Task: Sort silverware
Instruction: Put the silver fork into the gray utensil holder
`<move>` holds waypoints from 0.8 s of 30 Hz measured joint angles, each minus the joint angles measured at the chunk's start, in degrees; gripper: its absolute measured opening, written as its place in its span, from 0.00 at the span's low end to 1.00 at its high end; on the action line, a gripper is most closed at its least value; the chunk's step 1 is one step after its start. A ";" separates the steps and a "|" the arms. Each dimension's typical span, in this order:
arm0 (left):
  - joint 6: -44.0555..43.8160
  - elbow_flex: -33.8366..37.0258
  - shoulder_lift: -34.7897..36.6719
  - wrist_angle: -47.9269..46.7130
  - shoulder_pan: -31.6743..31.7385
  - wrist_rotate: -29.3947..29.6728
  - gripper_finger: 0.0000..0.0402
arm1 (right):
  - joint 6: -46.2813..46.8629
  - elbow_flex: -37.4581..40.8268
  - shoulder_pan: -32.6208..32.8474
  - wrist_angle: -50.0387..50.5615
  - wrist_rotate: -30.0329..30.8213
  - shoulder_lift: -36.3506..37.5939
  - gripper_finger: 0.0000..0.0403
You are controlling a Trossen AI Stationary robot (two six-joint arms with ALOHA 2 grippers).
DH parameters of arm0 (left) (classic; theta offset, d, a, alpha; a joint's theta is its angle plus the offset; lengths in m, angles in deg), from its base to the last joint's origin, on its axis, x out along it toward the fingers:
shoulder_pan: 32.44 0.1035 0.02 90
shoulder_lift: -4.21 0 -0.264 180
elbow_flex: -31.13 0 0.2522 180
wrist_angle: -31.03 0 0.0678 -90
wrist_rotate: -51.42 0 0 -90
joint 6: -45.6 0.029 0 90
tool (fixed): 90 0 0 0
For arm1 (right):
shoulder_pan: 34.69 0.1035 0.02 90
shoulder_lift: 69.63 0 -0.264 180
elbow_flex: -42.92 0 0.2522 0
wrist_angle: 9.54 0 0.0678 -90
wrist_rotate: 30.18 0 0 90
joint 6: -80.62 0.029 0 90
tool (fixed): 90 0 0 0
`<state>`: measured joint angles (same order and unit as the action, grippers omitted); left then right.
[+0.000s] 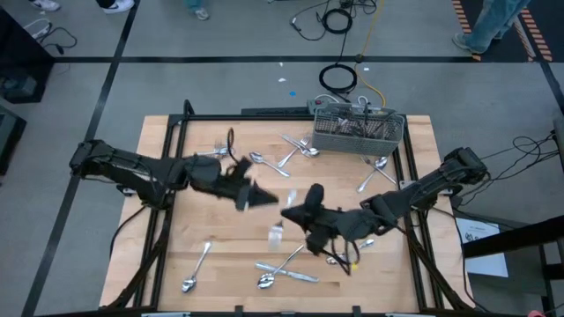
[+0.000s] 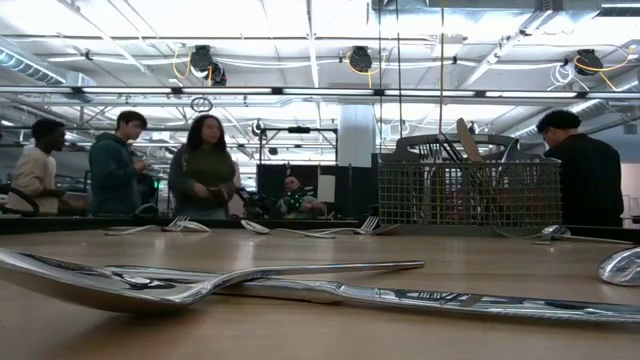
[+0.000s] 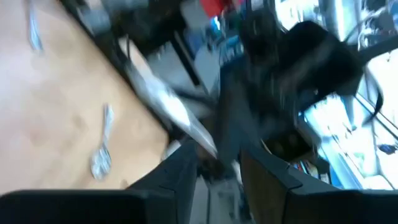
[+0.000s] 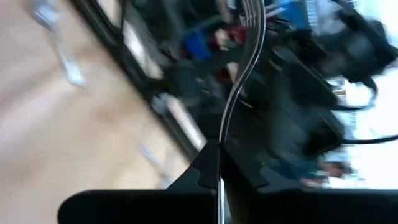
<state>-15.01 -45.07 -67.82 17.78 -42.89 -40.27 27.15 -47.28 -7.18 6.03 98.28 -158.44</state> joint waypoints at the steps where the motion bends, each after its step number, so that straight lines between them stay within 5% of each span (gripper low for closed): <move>1: 1.15 -0.01 0.65 -0.74 0.59 0.67 0.33 | 3.25 0.02 0.13 2.78 -1.45 1.11 0.00; 5: 5.87 0.00 3.67 -6.25 2.41 1.41 0.33 | 17.11 0.02 -1.27 10.97 -5.87 5.92 0.00; 13: 22.53 0.01 10.51 -14.26 3.20 12.79 0.33 | 37.09 0.74 -4.82 28.52 -5.99 15.05 0.00; 18: 28.88 -0.01 13.32 -14.82 0.19 20.44 0.33 | 42.93 10.49 -7.67 24.02 -6.03 23.91 0.00; 24: 31.55 0.90 15.52 -17.00 -5.25 32.45 0.33 | 49.37 26.81 -12.79 5.85 -5.40 34.89 0.00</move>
<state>16.55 -44.17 -52.29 0.77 -48.14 -7.82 76.52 -20.48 -19.97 11.88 92.88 -123.56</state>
